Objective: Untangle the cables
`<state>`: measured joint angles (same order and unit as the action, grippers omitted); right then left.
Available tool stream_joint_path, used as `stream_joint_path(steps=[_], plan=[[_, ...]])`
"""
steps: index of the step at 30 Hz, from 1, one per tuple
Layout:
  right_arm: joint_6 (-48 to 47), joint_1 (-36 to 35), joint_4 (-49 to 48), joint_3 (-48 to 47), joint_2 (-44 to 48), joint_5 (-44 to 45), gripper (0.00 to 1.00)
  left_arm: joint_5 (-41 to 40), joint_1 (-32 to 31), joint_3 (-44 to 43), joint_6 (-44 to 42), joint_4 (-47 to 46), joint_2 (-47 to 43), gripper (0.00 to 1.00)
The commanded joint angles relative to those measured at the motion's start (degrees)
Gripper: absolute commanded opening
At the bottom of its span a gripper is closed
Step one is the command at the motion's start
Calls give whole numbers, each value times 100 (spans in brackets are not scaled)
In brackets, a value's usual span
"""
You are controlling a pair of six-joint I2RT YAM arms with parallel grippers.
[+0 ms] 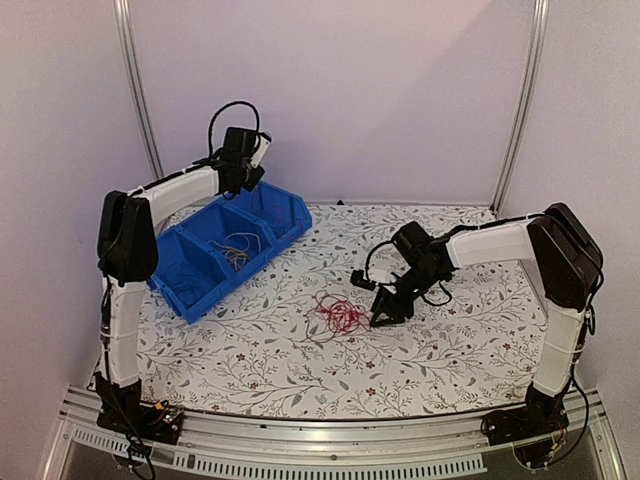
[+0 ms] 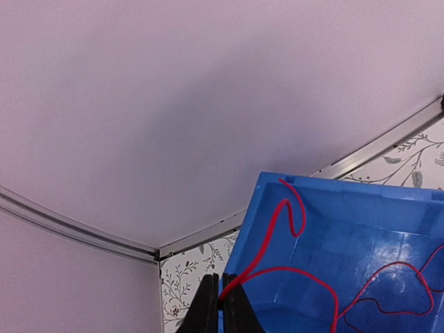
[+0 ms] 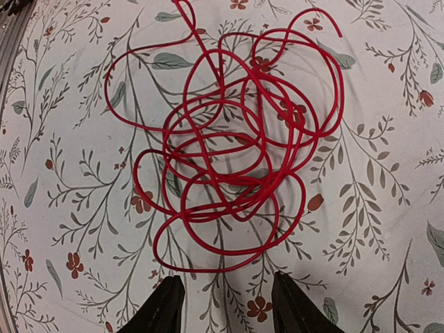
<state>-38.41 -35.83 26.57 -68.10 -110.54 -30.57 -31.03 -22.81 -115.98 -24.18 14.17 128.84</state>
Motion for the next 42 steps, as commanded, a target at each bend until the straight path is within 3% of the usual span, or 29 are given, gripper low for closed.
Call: stream_joint_path(steps=[1, 10, 18, 31, 36, 42], plan=[[-27, 26, 51, -135, -29, -4, 47, -377, 211, -179, -246, -247, -288, 0], [-18, 24, 51, -143, -31, 55, 47, -935, 405, -429, -699, -715, -532, 0], [-26, 23, 59, -145, -80, 82, 47, -333, 473, -578, -283, -1034, -1383, 0], [-43, 24, 87, -144, -125, 134, 46, -811, 497, -364, -675, -1317, -1215, 0], [-43, 24, 92, -154, -147, 122, 46, -820, 638, -462, -1353, -2167, -1463, 0], [-51, 24, 116, -174, -233, 108, 46, -437, 725, -371, -1534, -2726, -1874, 0]])
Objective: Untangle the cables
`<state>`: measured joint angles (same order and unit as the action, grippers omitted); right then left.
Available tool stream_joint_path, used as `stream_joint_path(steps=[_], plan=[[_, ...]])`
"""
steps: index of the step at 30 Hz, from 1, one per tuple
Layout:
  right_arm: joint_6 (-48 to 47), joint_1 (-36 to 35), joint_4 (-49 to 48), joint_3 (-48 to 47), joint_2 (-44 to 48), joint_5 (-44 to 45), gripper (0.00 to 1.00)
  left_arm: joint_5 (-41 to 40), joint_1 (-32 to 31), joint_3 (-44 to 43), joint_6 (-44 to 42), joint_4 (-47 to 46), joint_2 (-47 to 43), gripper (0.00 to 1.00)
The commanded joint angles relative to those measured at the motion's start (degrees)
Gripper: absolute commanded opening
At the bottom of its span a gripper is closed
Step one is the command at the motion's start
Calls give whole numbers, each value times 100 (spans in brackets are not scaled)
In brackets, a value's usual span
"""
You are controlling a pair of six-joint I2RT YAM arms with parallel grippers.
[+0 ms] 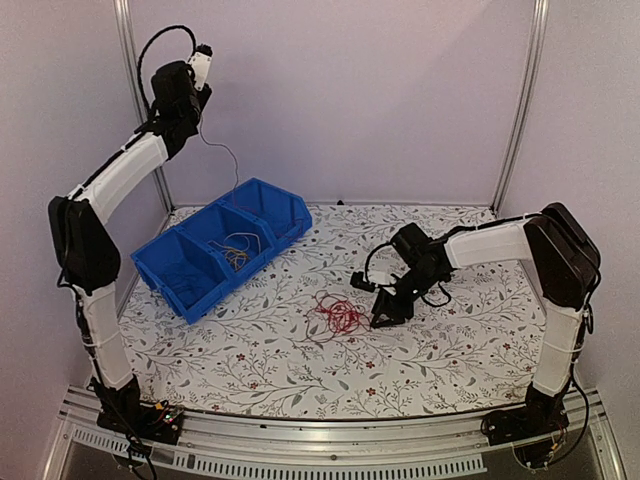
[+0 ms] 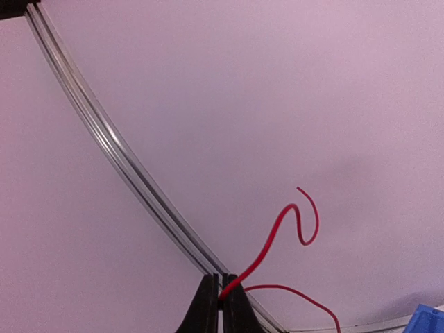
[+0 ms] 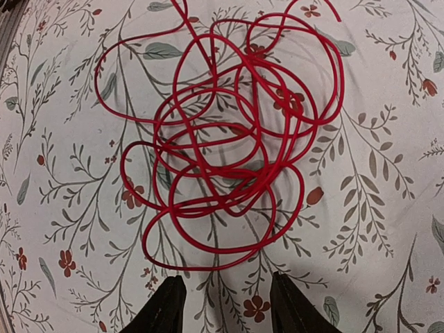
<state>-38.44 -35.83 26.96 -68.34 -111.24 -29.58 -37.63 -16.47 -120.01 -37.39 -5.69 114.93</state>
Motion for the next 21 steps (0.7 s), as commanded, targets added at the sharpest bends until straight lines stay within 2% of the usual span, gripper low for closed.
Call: stream_joint_path(steps=[1, 12, 18, 21], plan=[[-50, 17, 80, -162, -176, 6, 46, 286, 91, 32, -168, -710, -477, 0], [-76, 18, 88, -137, -150, 137, 45, 434, -5, 221, 15, -522, -7, 0], [-109, 15, 109, -152, -222, 154, 45, 1332, -82, 292, 765, 184, 443, 0], [-118, 20, 119, -133, -219, 179, 45, 2198, -207, 297, 1165, 649, 727, 0]])
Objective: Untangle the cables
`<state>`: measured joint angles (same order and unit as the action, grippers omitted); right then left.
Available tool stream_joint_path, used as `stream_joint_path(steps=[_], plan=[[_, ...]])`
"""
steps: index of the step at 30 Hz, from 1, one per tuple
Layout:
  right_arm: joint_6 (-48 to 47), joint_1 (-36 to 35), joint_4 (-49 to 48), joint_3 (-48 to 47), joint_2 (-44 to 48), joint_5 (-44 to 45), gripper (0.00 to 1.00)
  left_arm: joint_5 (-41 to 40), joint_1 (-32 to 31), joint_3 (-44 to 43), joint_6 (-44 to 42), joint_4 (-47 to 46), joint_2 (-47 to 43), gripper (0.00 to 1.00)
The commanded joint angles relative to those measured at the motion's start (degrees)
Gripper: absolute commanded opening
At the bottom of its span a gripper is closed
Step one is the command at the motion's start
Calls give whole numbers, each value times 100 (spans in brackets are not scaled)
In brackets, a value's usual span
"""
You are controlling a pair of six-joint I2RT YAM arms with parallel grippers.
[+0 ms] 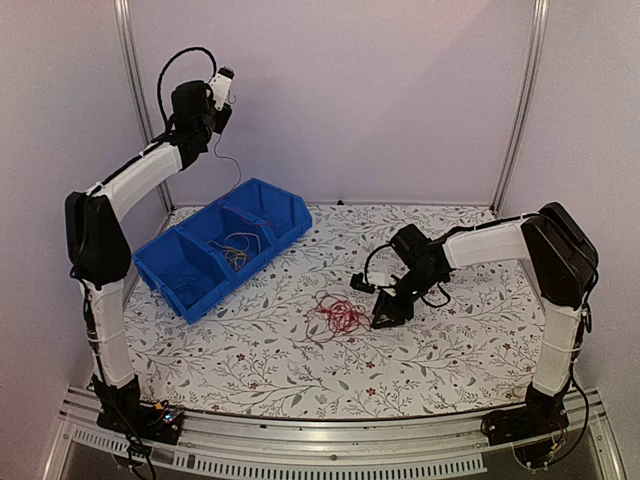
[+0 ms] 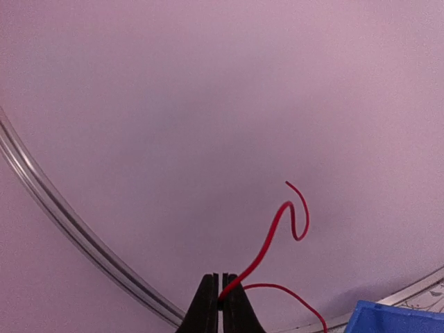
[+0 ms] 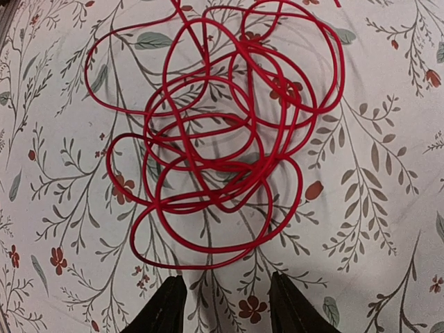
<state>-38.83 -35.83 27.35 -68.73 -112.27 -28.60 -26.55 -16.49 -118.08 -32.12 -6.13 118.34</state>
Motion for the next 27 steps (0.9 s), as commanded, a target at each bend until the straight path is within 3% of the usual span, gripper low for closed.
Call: stream_joint_path(steps=[1, 8, 12, 21, 27], plan=[[-80, 20, 75, -93, -119, 89, 45, 1197, -266, 109, 748, 782, 474, 0], [-124, 17, 120, -102, -202, 165, 45, 2215, -376, -120, 1788, 942, 1017, 0], [-138, 19, 132, -106, -225, 182, 45, 1823, -396, -409, 2050, 1179, 1278, 0], [-193, 15, 211, -130, -266, 199, 44, 1152, -394, 932, 2121, 1343, 918, 0], [-212, 15, 276, -180, -347, 171, 43, 704, -349, 1177, 2343, 1736, 944, 0]])
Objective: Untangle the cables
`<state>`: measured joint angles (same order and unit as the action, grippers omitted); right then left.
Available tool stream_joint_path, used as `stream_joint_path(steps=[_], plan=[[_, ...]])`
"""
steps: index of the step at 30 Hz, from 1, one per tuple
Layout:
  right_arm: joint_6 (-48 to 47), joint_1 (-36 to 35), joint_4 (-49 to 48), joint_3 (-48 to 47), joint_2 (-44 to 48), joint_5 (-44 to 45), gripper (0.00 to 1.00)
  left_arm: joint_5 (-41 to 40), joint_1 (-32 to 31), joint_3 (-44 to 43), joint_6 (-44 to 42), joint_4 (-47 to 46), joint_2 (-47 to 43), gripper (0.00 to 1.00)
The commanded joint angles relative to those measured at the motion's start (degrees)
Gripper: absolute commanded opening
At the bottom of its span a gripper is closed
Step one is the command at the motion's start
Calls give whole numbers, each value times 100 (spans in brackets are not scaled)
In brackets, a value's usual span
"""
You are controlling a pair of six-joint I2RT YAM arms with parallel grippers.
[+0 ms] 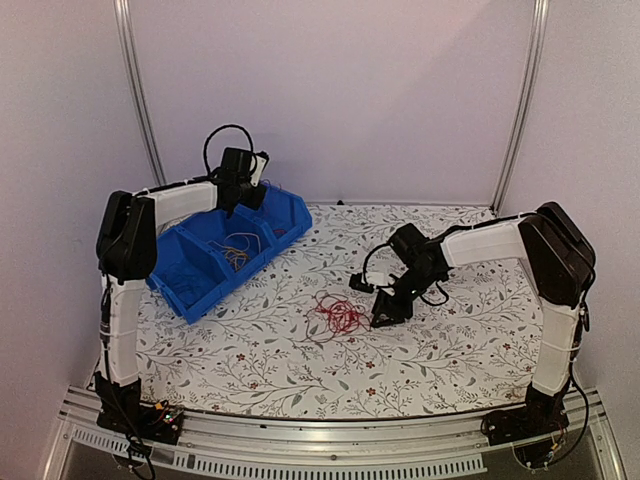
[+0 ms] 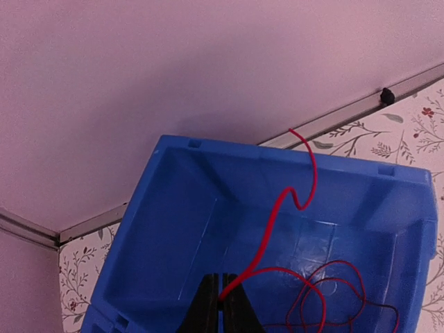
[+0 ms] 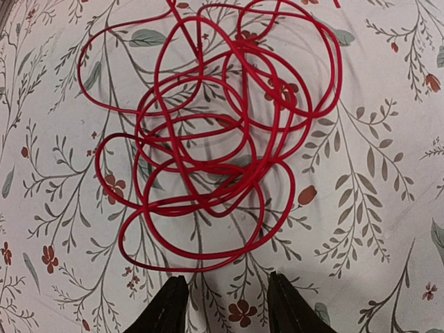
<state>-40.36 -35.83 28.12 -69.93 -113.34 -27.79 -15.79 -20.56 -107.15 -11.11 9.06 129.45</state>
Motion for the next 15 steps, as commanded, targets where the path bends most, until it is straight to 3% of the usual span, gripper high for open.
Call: stream_joint_path(steps=[1, 9, 15], plan=[[-60, 15, 202, -56, -235, 90, 43, -418, 67, 110, 309, 256, -180, 0], [-60, 15, 217, -63, -229, 107, 43, -375, 207, 564, 555, 399, -310, 0], [-60, 15, 242, -83, -248, 95, 43, -159, 285, -223, 608, 1327, 182, 0]])
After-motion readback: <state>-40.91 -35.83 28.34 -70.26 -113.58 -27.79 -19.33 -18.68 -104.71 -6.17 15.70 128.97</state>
